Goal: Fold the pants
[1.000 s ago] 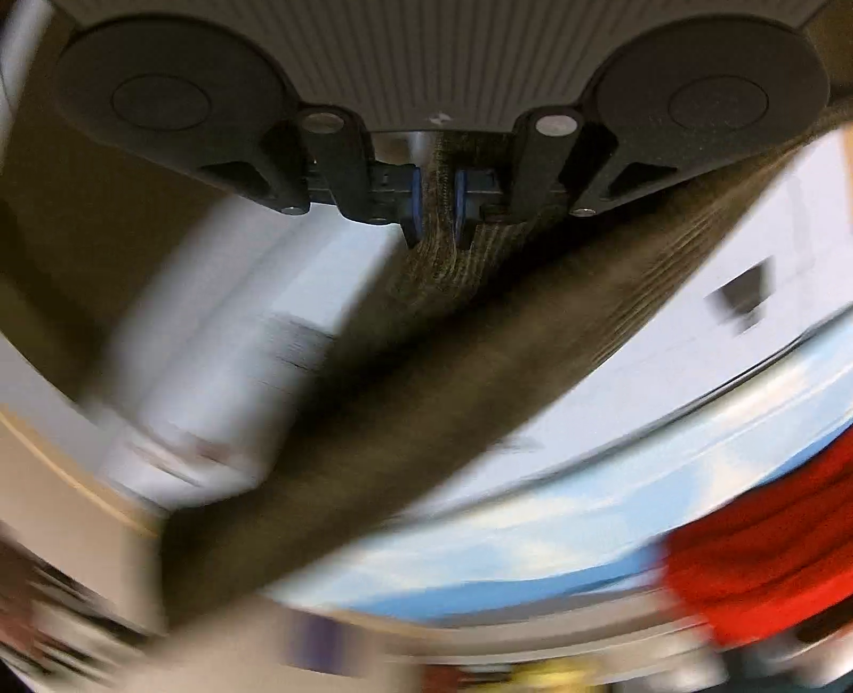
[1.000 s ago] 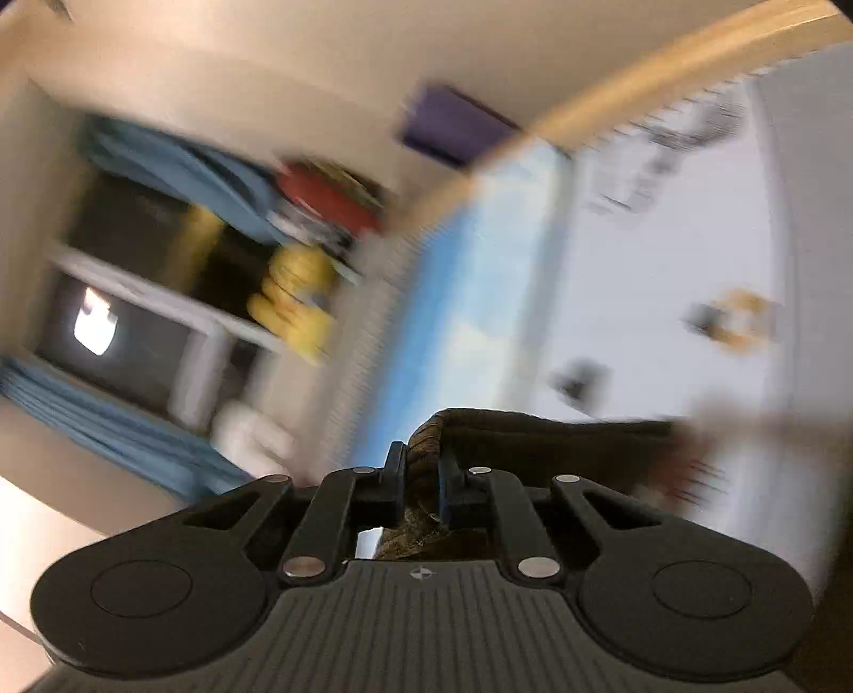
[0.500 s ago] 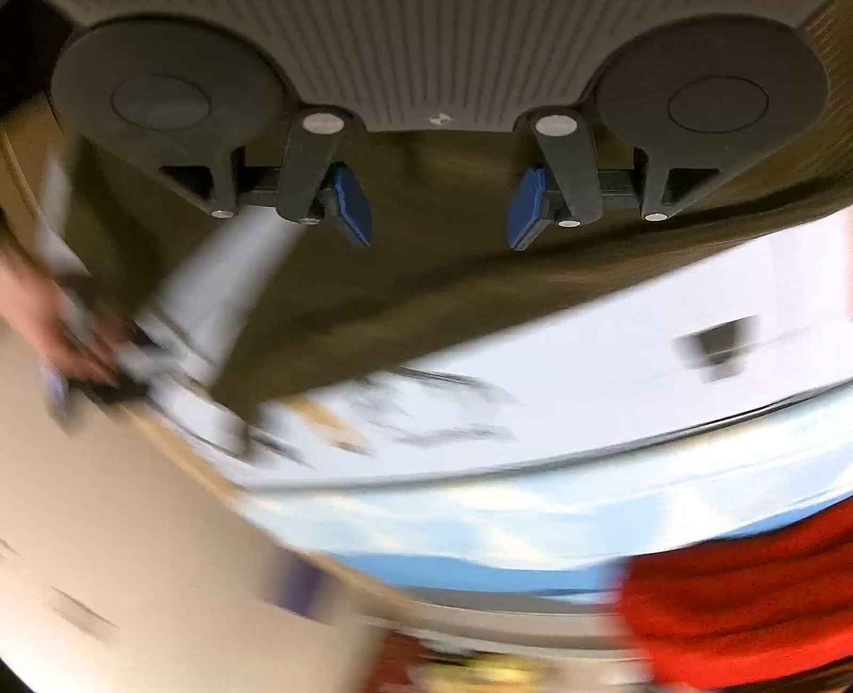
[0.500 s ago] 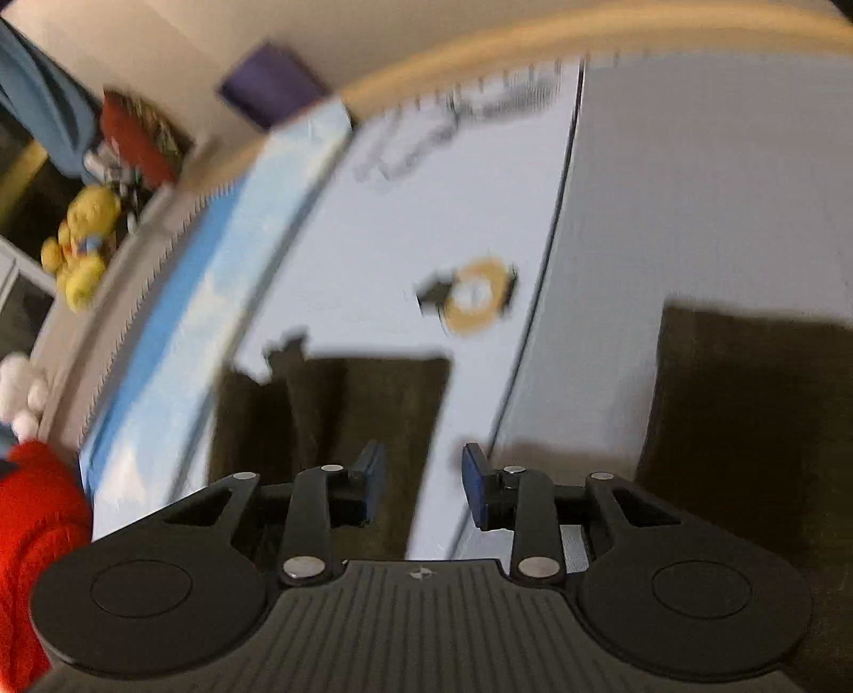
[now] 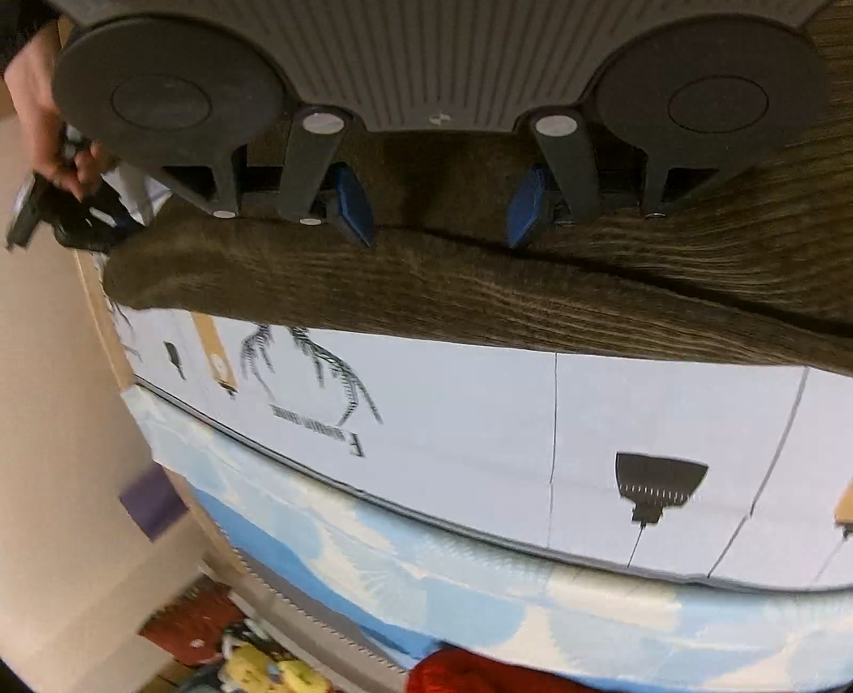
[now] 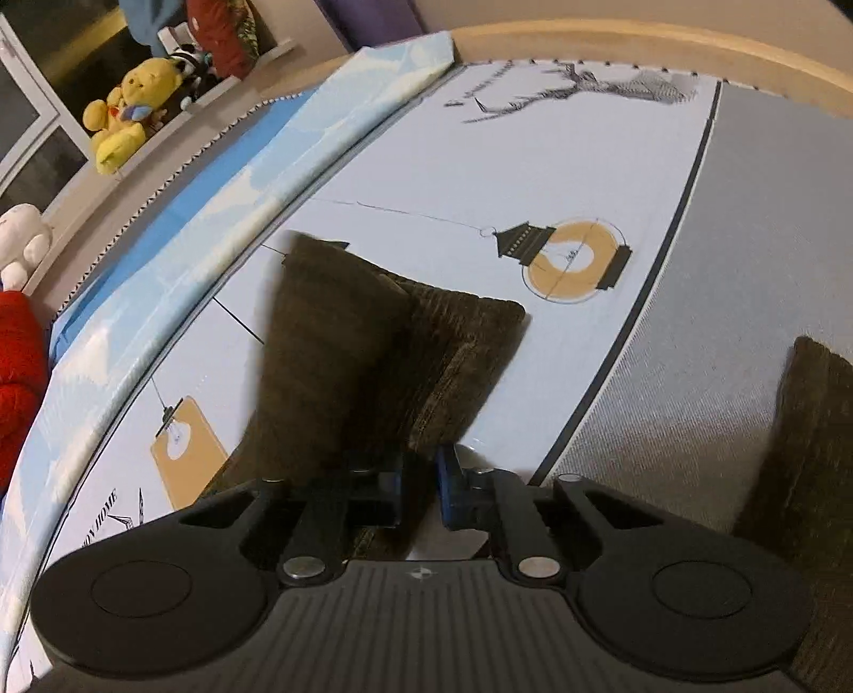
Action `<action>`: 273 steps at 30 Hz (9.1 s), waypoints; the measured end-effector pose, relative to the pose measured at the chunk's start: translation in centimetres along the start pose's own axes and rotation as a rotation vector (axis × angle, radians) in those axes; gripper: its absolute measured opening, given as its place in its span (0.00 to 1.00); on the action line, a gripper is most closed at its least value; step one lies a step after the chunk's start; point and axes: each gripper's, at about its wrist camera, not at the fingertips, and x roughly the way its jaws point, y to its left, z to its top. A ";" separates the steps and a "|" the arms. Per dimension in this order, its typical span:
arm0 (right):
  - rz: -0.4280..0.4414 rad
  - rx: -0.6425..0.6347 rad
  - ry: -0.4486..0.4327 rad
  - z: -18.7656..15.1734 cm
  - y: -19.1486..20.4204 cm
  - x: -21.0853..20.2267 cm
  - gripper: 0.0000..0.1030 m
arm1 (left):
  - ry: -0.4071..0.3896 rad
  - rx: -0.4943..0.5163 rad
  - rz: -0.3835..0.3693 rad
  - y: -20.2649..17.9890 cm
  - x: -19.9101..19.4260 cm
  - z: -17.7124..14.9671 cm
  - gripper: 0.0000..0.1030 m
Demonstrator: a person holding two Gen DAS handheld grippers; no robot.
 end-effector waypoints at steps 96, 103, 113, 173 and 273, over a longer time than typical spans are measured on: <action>-0.190 0.005 -0.081 -1.1 -3.3 -7.7 0.29 | -0.285 -0.215 0.529 22.2 -22.8 -2.7 0.42; 0.039 -0.157 -0.120 -0.8 0.6 -16.1 0.29 | -0.194 -0.206 0.501 16.9 -28.6 -6.2 0.44; 0.348 -0.551 -0.157 -7.8 2.2 -30.3 0.34 | -0.037 -0.083 0.521 17.1 -29.9 -16.3 0.63; 0.091 -0.824 -0.132 -14.6 0.6 -26.1 0.35 | -0.140 0.267 0.658 13.2 -28.0 -16.8 0.67; 0.274 -0.724 -0.018 -13.4 8.4 -21.7 0.20 | -0.204 0.356 0.482 15.1 -13.1 0.4 0.09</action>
